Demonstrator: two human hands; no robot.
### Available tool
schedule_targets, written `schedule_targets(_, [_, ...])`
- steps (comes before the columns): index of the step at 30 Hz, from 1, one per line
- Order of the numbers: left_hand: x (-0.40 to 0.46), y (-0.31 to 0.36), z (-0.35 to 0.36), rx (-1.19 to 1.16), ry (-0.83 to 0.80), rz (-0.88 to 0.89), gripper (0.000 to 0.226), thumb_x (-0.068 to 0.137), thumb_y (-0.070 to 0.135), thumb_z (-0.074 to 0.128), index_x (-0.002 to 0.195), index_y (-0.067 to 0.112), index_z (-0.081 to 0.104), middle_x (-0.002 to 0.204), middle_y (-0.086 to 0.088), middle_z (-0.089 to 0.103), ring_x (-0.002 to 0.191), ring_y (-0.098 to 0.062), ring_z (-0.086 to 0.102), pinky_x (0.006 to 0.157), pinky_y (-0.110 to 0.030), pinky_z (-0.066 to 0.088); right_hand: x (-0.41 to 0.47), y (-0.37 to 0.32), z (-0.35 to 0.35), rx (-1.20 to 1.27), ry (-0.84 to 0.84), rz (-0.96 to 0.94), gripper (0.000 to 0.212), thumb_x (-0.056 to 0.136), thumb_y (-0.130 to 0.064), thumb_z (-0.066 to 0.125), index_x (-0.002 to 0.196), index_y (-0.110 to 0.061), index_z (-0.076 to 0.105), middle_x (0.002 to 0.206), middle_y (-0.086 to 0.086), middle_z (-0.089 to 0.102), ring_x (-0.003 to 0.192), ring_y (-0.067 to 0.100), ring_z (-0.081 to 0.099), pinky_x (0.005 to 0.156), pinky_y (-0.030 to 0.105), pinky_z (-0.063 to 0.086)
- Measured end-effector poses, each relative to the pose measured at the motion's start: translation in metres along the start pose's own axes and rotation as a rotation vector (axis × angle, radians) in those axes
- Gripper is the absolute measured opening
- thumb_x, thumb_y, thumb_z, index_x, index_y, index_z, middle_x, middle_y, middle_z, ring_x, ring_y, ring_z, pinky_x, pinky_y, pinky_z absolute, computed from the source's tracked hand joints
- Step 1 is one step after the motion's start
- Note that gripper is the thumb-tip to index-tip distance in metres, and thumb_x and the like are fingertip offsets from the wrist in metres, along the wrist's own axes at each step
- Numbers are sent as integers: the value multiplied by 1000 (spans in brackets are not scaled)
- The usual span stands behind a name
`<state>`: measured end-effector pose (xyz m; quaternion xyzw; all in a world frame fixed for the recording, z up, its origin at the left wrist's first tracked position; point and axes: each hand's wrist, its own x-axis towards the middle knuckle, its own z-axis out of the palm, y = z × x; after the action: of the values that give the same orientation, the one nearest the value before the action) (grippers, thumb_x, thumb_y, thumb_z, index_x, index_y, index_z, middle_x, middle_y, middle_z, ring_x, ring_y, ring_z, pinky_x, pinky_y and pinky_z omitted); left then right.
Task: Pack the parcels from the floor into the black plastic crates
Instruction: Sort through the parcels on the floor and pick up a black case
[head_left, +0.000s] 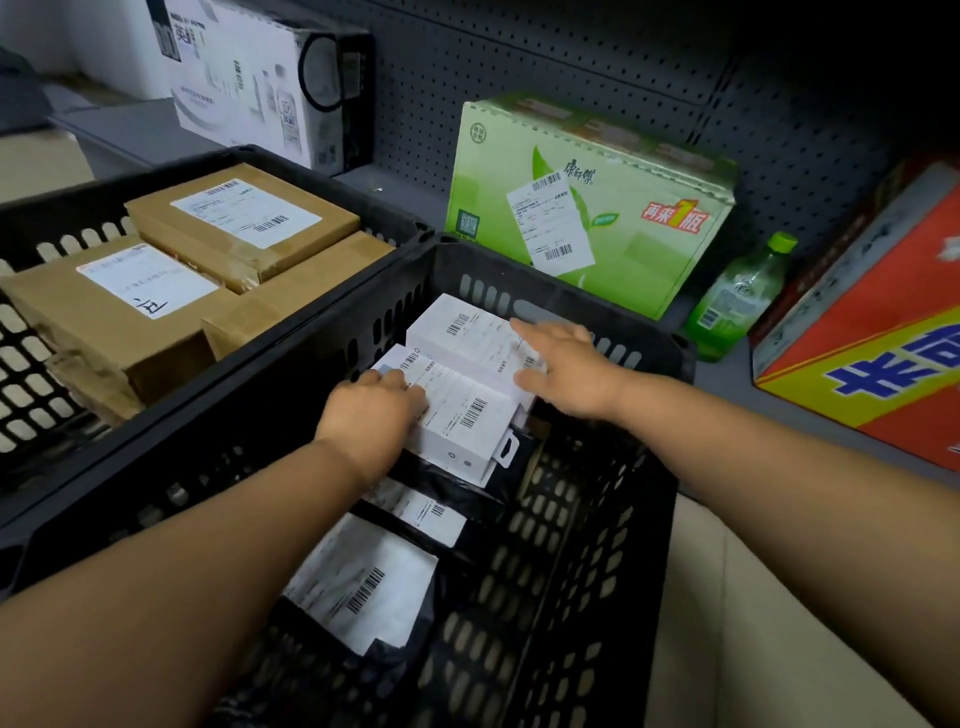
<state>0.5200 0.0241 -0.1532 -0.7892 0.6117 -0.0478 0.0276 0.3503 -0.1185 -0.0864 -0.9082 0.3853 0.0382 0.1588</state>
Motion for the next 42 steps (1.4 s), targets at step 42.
schedule_targets(42, [-117, 607, -93, -181, 242, 1293, 71, 74, 27, 75, 138, 25, 46, 148, -8, 38, 133, -29, 40, 102, -41, 39, -717, 433, 109, -347, -302, 949, 53, 94, -43, 43, 142, -23, 32, 137, 4, 48, 121, 23, 47, 98, 31, 36])
